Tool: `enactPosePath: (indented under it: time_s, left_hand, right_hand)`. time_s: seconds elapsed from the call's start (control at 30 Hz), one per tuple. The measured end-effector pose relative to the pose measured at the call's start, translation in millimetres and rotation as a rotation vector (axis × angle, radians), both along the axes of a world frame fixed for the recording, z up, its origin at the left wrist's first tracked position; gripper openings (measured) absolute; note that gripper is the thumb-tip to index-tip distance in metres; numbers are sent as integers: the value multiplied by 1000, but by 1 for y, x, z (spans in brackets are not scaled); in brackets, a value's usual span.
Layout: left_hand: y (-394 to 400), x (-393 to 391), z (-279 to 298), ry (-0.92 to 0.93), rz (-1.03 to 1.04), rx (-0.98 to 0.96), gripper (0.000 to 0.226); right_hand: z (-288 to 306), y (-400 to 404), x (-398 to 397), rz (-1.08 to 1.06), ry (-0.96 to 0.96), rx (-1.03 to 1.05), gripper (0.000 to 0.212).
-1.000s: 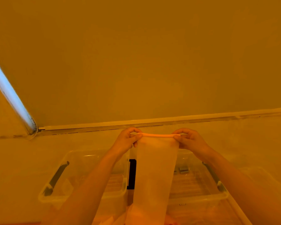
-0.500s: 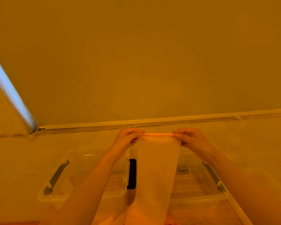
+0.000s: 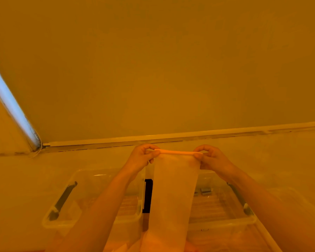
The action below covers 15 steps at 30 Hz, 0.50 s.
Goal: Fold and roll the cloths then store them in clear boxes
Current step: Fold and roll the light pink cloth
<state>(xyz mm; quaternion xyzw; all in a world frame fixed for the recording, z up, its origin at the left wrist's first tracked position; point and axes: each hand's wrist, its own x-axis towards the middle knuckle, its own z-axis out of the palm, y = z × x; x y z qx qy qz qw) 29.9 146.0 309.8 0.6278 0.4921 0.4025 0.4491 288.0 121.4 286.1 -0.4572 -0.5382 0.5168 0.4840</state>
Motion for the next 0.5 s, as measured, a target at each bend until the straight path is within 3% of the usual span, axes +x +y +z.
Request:
enactPosePath:
  time_s: [0.37,0.5]
  left_hand:
    - [3,2,2,-253,-27,-45,25]
    - [9,-2,1,-304,-52,-73,27]
  right_hand:
    - [11,0,0,-34,164,10,23]
    - [12,0,0,-39,178,4,17]
